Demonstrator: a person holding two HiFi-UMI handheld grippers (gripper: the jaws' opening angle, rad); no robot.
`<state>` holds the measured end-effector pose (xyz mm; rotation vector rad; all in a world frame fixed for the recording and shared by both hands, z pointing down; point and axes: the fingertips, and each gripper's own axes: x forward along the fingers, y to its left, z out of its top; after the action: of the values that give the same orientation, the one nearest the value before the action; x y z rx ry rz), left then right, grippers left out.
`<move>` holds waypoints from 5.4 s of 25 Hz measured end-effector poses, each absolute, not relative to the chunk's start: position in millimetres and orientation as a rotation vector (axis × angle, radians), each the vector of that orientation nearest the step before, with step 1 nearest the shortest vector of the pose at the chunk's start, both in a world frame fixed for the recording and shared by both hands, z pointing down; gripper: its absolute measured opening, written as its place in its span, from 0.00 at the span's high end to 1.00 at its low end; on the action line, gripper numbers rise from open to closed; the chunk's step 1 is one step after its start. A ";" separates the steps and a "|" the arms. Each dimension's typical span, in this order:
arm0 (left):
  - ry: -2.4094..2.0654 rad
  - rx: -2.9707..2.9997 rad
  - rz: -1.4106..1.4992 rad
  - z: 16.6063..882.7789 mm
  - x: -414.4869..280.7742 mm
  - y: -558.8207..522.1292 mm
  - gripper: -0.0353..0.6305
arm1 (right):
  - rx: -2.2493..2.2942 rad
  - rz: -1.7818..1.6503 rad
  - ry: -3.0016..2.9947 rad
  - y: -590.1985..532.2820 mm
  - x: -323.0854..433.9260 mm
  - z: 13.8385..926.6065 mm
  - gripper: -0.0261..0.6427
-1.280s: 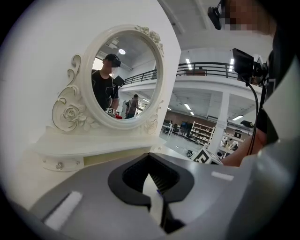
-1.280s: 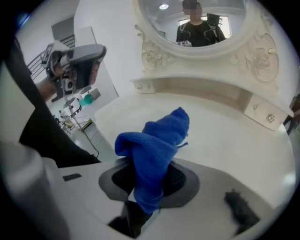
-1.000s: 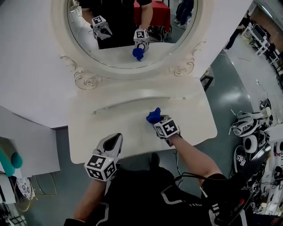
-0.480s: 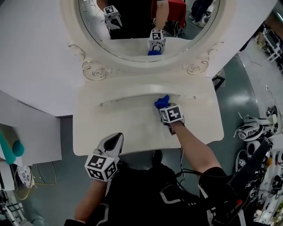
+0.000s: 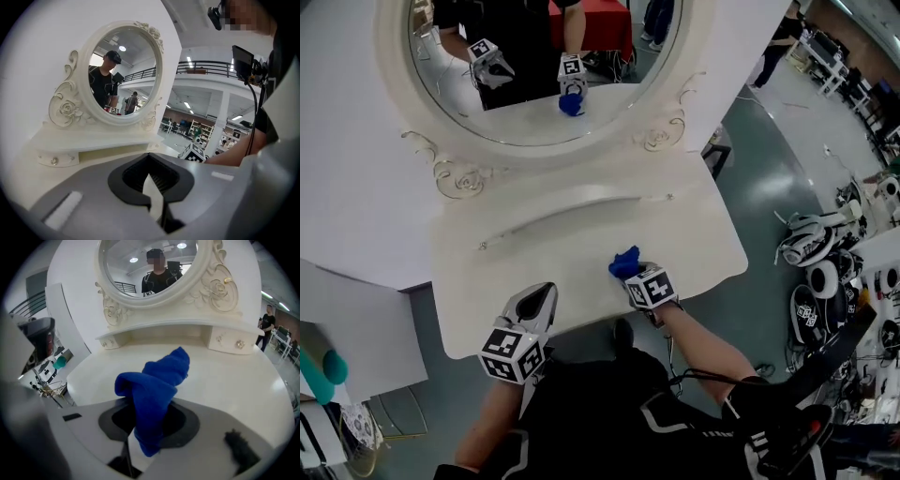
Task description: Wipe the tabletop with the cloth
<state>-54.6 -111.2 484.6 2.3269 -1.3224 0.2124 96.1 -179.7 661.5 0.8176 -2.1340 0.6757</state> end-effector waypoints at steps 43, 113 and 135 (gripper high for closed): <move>-1.316 2.323 0.206 484.3 -12.0 -127.3 0.93 | 0.785 0.663 -2.080 -150.9 174.2 660.9 0.78; -1.267 2.295 0.249 488.3 19.4 -181.0 0.93 | 1.088 0.532 -1.997 -352.3 224.1 661.8 0.78; -0.952 2.487 0.179 474.8 67.0 -205.8 0.93 | 1.191 0.765 -1.825 -157.8 300.2 667.5 0.78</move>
<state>67.0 -205.8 474.8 2.4868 -0.9522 0.1792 300.2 -157.8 667.5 1.1914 -1.8254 0.7654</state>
